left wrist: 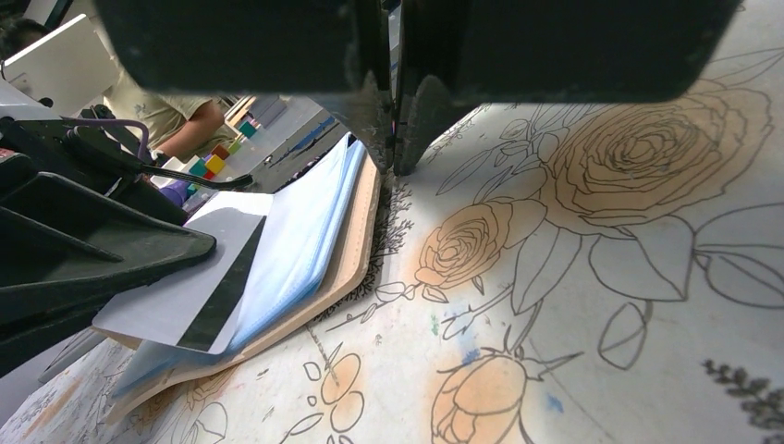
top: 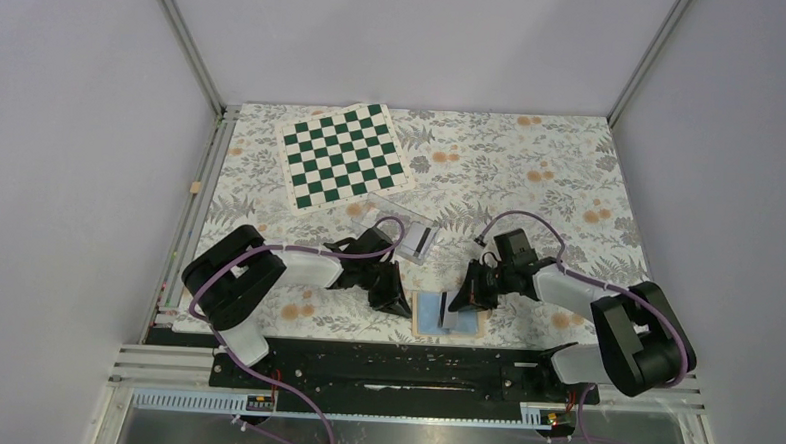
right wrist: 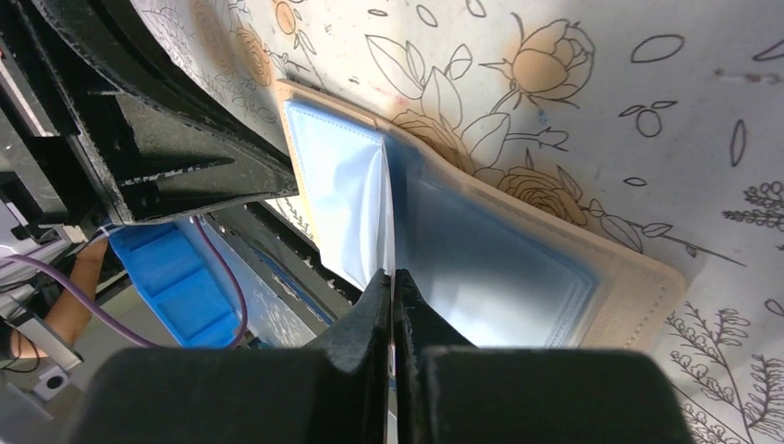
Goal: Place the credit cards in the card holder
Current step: Insert the credit card into the card holder.
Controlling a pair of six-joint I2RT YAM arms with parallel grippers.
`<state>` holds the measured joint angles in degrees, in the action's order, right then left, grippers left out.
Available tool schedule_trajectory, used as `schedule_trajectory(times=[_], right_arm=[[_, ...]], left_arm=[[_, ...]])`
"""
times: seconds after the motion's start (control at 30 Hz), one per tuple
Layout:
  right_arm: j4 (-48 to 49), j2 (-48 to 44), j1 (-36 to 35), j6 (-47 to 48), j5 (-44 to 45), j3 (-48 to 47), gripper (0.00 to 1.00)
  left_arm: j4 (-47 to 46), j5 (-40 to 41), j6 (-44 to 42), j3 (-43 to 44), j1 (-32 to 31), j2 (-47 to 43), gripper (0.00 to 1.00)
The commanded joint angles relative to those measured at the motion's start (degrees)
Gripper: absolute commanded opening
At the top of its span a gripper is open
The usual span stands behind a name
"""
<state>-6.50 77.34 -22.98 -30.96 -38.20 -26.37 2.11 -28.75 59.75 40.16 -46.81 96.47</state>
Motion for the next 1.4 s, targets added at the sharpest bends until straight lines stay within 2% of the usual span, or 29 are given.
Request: schedule_trajectory(times=[0.0, 0.33, 0.73, 1.07, 1.37], right_arm=[[-4.2, 2.7, 0.8, 0.2, 1.7, -2.0, 0.0], [-5.8, 0.5, 2.5, 1.3, 2.7, -2.8, 0.0], [-2.1, 1.3, 3.9, 2.5, 4.0, -4.5, 0.0], [4.8, 4.2, 4.9, -0.5, -4.5, -1.8, 0.0], [-2.2, 2.9, 5.2, -0.7, -4.7, 0.2, 0.0]], left_arm=[[3.8, 4.6, -2.2, -0.2, -0.7, 2.7, 0.0], [4.9, 5.2, -2.7, 0.2, -0.7, 3.1, 0.0], [5.4, 5.2, -3.1, 0.6, -0.8, 3.6, 0.0], [5.4, 5.1, -3.3, 0.7, -1.0, 4.2, 0.0], [6.1, 5.6, -3.6, 0.8, -1.0, 4.6, 0.0]])
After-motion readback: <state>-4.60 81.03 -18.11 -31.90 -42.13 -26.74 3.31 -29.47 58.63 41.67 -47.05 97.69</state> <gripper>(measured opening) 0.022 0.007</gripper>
